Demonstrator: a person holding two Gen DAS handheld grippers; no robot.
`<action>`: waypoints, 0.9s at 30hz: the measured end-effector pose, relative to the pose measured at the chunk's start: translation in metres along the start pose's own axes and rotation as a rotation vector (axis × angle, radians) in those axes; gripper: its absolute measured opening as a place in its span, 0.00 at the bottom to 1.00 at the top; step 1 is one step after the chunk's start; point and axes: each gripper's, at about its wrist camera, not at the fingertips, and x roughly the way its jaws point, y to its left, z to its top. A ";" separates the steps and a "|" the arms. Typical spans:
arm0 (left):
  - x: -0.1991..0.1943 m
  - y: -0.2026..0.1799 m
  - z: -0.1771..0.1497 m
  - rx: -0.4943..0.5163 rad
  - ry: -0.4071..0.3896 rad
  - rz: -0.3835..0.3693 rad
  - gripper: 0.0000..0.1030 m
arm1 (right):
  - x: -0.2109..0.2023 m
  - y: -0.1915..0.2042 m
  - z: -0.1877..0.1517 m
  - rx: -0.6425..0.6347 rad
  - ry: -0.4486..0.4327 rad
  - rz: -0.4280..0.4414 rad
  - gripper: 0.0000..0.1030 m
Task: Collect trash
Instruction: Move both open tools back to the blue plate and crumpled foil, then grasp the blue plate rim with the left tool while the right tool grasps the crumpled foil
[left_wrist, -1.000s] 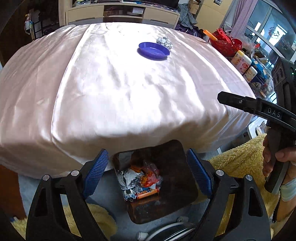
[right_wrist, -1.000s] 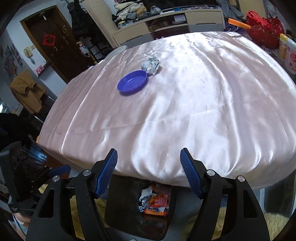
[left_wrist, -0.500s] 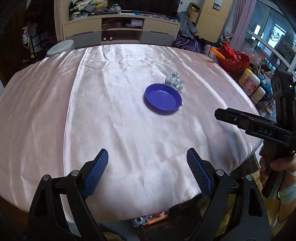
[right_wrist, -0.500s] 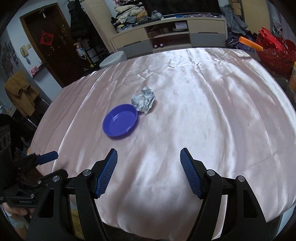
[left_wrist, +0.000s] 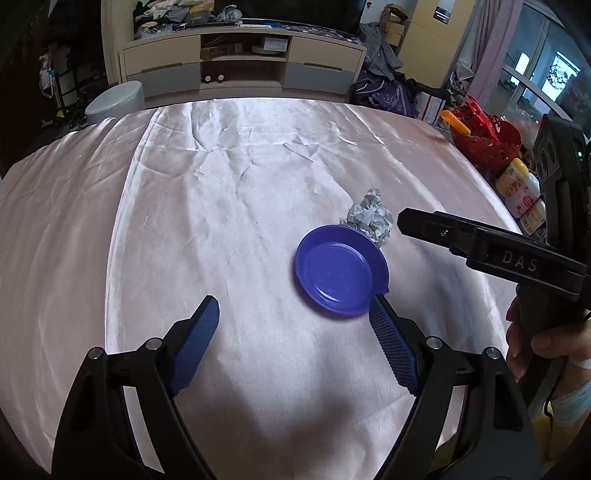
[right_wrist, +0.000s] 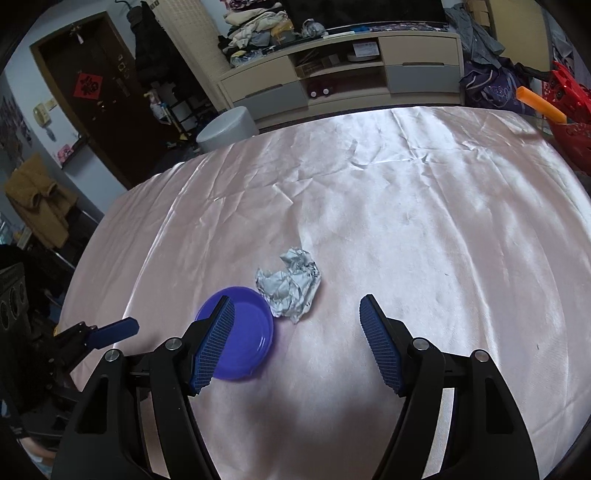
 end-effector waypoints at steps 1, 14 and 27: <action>0.005 -0.001 0.003 0.008 0.004 0.001 0.70 | 0.004 0.001 0.002 0.000 0.006 0.005 0.69; 0.042 -0.007 0.008 0.052 0.061 -0.015 0.37 | 0.038 0.003 0.006 -0.014 0.043 0.023 0.57; 0.037 -0.010 -0.002 0.102 0.056 -0.025 0.04 | 0.035 0.012 0.008 -0.072 0.032 0.023 0.21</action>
